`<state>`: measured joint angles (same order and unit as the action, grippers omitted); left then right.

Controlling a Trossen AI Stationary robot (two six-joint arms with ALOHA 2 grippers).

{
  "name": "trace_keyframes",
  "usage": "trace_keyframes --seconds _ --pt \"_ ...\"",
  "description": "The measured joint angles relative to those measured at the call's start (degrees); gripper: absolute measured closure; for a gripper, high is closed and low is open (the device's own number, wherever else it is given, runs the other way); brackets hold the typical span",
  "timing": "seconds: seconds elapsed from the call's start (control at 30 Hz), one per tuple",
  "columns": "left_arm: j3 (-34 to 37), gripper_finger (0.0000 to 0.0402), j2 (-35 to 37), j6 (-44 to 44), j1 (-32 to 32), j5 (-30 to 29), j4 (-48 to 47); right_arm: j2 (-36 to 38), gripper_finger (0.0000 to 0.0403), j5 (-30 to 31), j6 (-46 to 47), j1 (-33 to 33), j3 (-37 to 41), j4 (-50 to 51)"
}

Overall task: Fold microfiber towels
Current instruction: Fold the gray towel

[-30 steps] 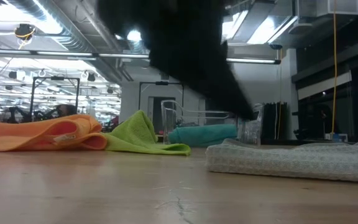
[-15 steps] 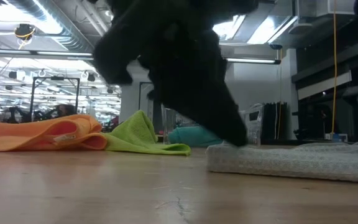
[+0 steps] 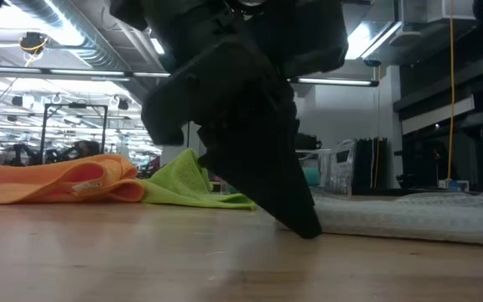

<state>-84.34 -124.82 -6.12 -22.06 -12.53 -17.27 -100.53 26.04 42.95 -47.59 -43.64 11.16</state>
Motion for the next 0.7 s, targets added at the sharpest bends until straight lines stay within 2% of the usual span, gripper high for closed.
trace_keyframes --seconds 0.17,0.27,0.4,0.53,0.6,0.7 --pt "0.0 0.0215 -1.1 -0.8 0.2 -0.7 0.1 0.0 0.0179 0.2 1.8 0.0 0.0 0.3" --pt "0.0 0.0232 -1.2 -3.8 0.0 -1.2 0.0 0.0 0.0212 0.7 3.3 0.1 0.1 0.6" --pt "0.0 0.0288 -1.3 -5.8 -0.7 -3.4 0.0 0.0 0.0271 1.1 5.6 0.1 0.2 0.9" --pt "0.0 0.0374 -1.4 -7.4 -1.5 -4.9 -0.2 0.0 0.0341 1.6 9.5 0.1 0.2 1.0" --pt "0.1 0.0391 -1.0 -10.1 -1.9 -4.9 -0.3 0.0 0.0376 1.4 12.4 -0.2 0.3 0.0" --pt "0.3 0.0397 0.1 -14.8 -2.9 -4.1 -1.0 0.7 0.0384 -0.8 15.3 -0.9 0.4 -4.0"
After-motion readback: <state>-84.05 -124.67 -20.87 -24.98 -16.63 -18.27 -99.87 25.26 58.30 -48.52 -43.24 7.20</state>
